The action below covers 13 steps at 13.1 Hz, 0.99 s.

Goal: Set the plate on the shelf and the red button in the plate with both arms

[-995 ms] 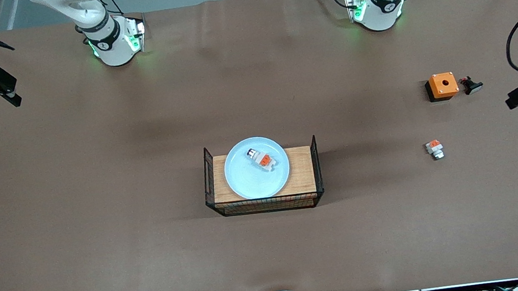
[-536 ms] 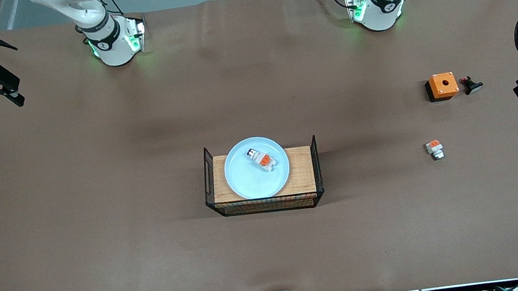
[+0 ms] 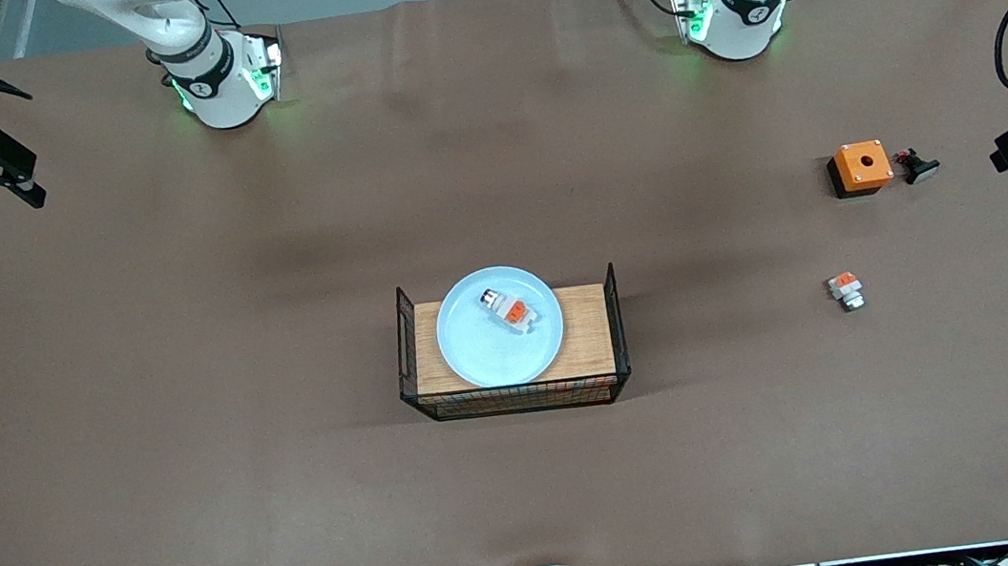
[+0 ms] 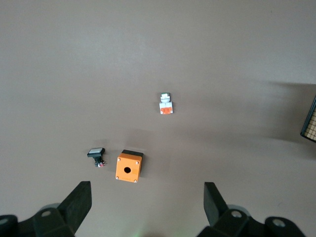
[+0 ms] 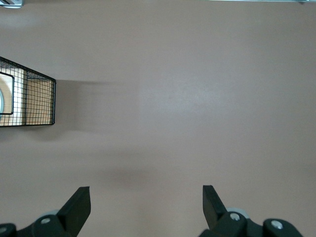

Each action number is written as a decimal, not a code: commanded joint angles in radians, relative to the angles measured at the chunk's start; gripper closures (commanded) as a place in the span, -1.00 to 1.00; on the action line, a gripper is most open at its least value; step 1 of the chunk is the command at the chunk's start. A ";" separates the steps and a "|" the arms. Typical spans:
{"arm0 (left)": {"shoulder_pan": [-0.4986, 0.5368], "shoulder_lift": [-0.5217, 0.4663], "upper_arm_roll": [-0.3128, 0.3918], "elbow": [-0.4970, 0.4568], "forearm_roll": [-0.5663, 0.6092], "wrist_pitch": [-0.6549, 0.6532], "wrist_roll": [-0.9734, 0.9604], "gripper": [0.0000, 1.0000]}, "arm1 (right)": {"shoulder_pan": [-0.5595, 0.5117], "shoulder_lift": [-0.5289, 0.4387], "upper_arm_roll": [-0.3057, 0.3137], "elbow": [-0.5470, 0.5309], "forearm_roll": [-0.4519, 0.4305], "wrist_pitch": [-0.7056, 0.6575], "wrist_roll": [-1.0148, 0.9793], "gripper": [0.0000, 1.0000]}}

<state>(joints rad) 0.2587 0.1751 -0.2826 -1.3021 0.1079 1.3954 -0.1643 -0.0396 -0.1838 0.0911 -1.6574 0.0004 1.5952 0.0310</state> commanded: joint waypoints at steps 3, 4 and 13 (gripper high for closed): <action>0.005 -0.115 -0.009 -0.109 -0.073 0.017 0.040 -1.00 | -0.036 0.007 -0.001 0.041 -0.016 -0.012 0.003 -1.00; 0.002 -0.150 -0.010 -0.153 -0.073 0.054 0.040 -1.00 | -0.036 0.007 0.001 0.041 -0.014 -0.012 0.004 -1.00; 0.004 -0.184 -0.020 -0.181 -0.074 0.054 0.045 -1.00 | -0.033 0.015 0.001 0.050 -0.007 -0.006 0.003 -1.00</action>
<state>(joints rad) 0.2537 0.0243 -0.3017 -1.4524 0.0485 1.4406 -0.1474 -0.0633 -0.1834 0.0820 -1.6294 -0.0002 1.5957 0.0316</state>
